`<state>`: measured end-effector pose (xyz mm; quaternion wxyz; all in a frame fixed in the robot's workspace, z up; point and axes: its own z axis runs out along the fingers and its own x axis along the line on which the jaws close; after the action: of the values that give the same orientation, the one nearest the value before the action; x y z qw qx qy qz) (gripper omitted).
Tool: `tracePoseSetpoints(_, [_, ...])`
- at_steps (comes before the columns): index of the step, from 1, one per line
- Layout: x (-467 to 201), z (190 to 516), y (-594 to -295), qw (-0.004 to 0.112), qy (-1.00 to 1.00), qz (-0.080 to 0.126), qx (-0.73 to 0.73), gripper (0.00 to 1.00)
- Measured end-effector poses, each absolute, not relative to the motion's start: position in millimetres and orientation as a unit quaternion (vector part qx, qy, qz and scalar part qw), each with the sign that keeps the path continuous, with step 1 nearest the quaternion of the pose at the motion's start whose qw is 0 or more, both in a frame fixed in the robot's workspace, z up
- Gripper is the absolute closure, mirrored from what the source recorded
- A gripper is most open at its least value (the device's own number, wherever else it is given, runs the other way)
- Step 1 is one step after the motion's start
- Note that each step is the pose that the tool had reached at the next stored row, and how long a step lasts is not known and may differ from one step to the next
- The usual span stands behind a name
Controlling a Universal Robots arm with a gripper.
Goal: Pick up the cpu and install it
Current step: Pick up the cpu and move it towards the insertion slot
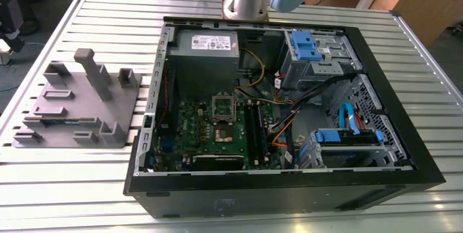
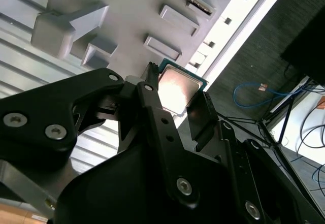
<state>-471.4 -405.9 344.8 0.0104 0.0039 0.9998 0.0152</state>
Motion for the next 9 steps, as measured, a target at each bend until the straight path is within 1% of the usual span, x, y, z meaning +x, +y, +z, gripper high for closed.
tracePoseSetpoints(9, [-471.4,353.6,-405.9,0.010,1.000,0.015,0.004,0.53])
